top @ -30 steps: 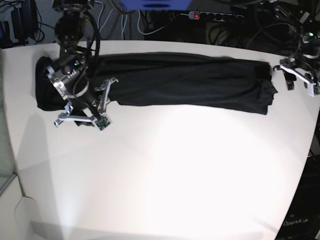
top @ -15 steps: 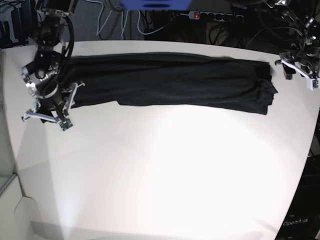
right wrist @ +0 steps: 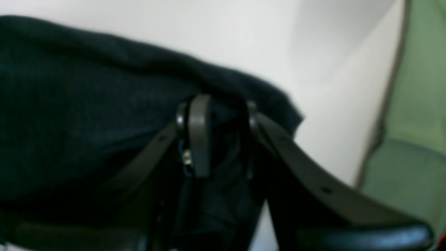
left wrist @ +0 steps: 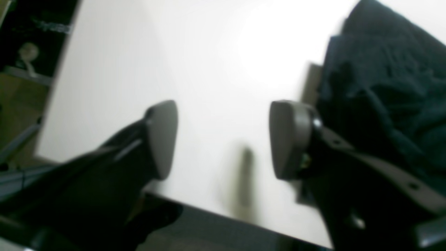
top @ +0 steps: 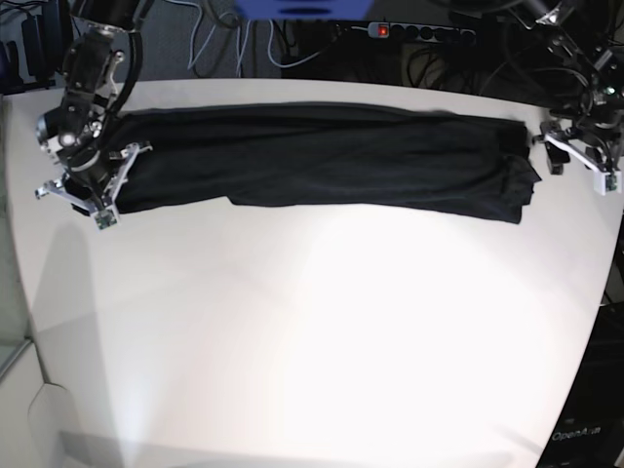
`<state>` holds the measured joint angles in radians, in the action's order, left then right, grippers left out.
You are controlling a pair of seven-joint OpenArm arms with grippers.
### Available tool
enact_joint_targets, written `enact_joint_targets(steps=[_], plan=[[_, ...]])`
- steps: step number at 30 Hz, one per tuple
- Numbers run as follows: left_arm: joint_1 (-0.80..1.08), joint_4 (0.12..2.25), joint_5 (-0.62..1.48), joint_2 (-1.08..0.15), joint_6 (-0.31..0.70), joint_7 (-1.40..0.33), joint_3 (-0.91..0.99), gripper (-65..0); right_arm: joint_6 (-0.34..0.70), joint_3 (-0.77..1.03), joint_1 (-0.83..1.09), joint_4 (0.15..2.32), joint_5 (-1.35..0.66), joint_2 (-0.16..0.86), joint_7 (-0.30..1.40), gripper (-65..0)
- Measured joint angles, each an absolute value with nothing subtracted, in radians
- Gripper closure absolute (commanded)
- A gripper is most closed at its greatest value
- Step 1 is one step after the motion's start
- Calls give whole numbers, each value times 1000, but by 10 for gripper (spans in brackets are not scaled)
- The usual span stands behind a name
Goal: Fold the T-shirt properly
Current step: 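Reposition both grippers onto the two ends of the shirt strip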
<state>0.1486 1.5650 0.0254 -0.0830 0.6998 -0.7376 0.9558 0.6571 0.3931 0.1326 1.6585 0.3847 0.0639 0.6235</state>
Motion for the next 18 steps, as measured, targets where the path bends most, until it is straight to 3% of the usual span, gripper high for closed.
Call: enact_joint_targets(steps=[8,18], plan=[[134,1548,-25,-78,700,-739,912,-437,656,398,131,1602,385,54,581,-121],[111,1551,67,-82,700,-885,900,-437,657,394,129,1590,385,47,553,-121]])
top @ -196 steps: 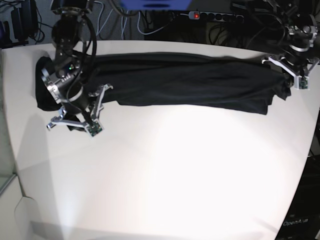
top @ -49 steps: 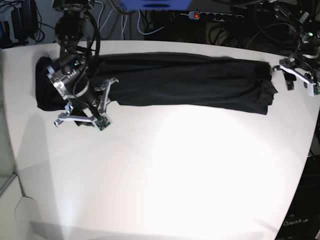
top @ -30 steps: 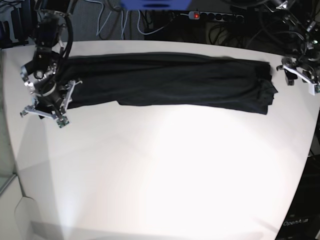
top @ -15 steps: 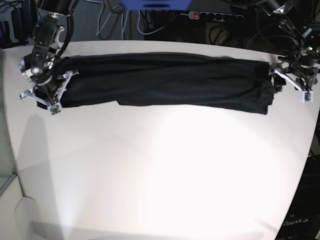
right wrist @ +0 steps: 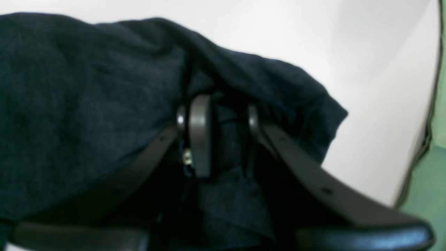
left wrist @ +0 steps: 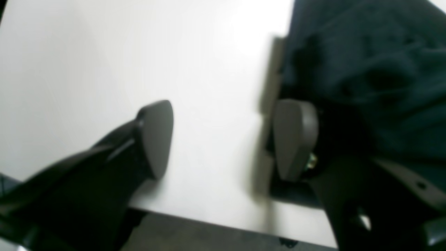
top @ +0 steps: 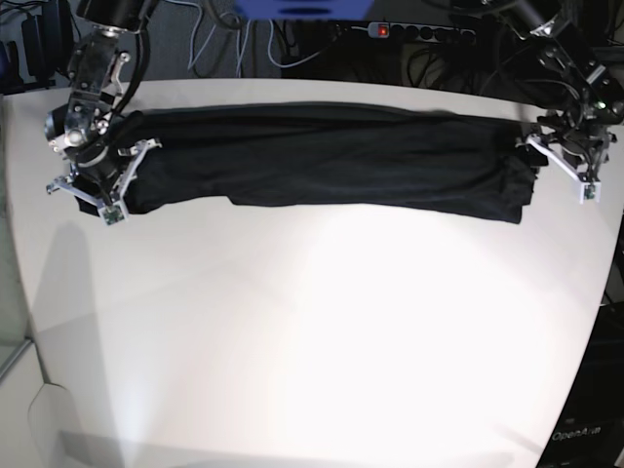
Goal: Fold the T-shirt properly
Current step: 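Reposition both grippers onto the two ends of the shirt strip, then grasp the strip end with the left gripper and lift it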
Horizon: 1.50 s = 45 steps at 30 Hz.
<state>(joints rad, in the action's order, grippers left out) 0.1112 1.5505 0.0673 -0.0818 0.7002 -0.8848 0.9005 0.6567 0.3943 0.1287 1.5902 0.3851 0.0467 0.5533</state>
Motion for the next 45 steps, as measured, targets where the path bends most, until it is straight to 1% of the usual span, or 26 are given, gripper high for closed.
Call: enact_joint_targets(steps=[4,17,22,27,38,45], plan=[[109,1620,128,-102,700,-955,900,-437,657,394,125,1590,385,47,553,-121],[103,1624,350,-151,700,-1126,899,-437,657,394,119,1588,385,46,559,-121],[93,1563,372,-163,700,-1127,897,-437,657,392,120,1588,386,46,560,-121],[94,1486,378,-171,697,-1124,807,-437,657,392,120,1588,385,46,559,-121],[73,1471,379,-172,696,-1122,801,-438,657,392,120,1588,385,46,559,-121],[29,1315,419,-200,704,-1065,804,-439,657,392,120,1588,385,46,556,-121]])
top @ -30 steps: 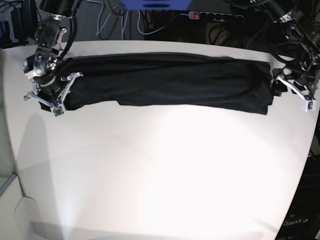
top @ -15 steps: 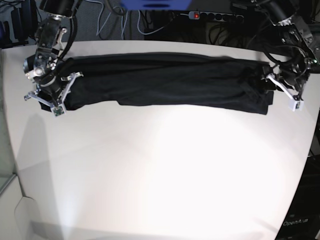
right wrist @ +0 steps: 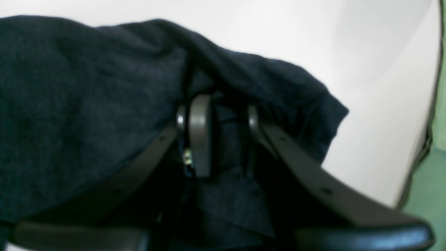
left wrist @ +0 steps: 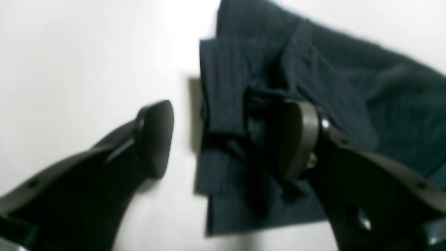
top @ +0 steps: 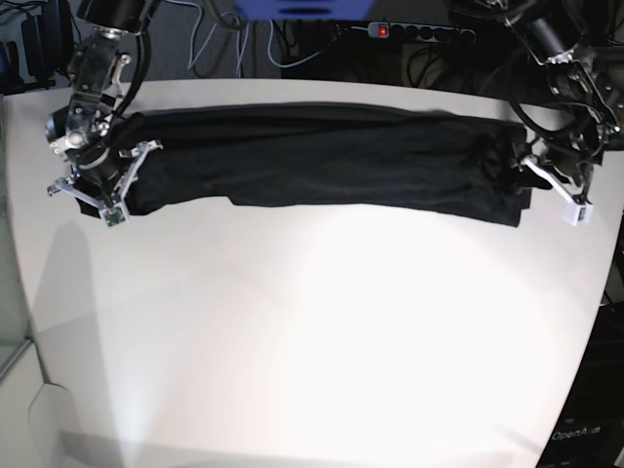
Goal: Fold the T-shirt properly
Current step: 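Grasp the strip end with the left gripper and lift it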
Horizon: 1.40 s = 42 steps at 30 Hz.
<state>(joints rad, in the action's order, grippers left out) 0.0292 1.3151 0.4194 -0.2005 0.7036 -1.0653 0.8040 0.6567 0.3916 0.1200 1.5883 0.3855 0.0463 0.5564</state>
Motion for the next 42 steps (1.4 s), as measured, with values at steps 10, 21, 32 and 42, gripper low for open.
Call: enact_joint_targets(steps=[10,21,32,42], plan=[[19,1283,435,-216,708,-1066,802,-438,657,392,120,1588,385,46,556,-121],[16,1290,443,-227,706,-1105,705,-438,657,350,117,1588,385,44,556,-121],[15,1297,474,-196,709,-1144,698,-438,654,344,117,1588,385,44,556,-121],[12,1268,520,-174,731,-1131,672,-433,653,338,88,1544,385,47,537,-121]])
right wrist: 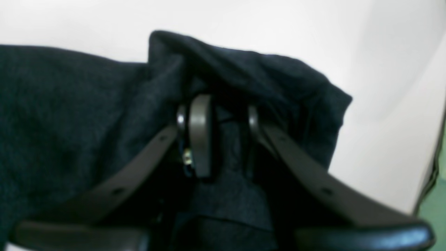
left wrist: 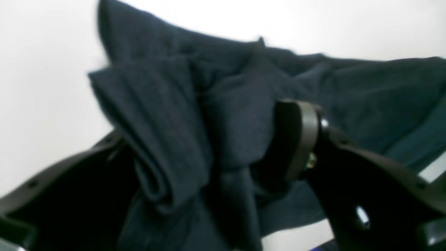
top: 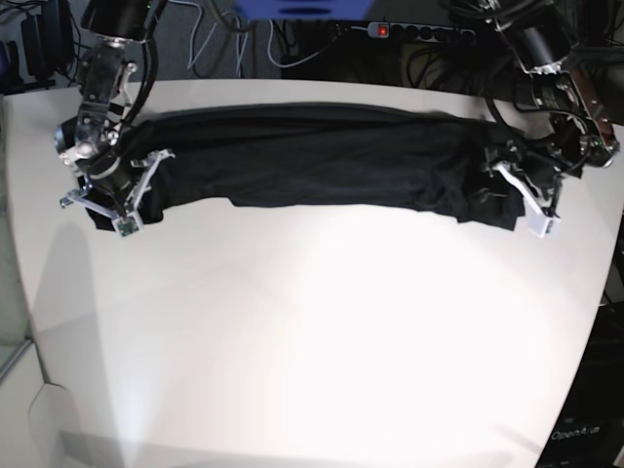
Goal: Fold the T-shirt properly
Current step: 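Grasp the strip end with the left gripper and lift it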
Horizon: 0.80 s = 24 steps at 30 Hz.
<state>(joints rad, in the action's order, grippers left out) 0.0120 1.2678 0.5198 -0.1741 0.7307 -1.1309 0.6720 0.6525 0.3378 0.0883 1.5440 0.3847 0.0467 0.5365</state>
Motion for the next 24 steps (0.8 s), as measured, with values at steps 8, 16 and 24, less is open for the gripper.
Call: enact_joint_targets(steps=[8,16,24], plan=[[11,1250,525,-171,718,-1137,672,-118,653,338,76,1539,382,47,538,-121],[11,1247,525,-169,719,-1145,670,0,653,337,75,1539,382,47,538,-121],[28,1386,453,-150,703,-1240,662,0,653,337,76,1539,382,47,538,-121]])
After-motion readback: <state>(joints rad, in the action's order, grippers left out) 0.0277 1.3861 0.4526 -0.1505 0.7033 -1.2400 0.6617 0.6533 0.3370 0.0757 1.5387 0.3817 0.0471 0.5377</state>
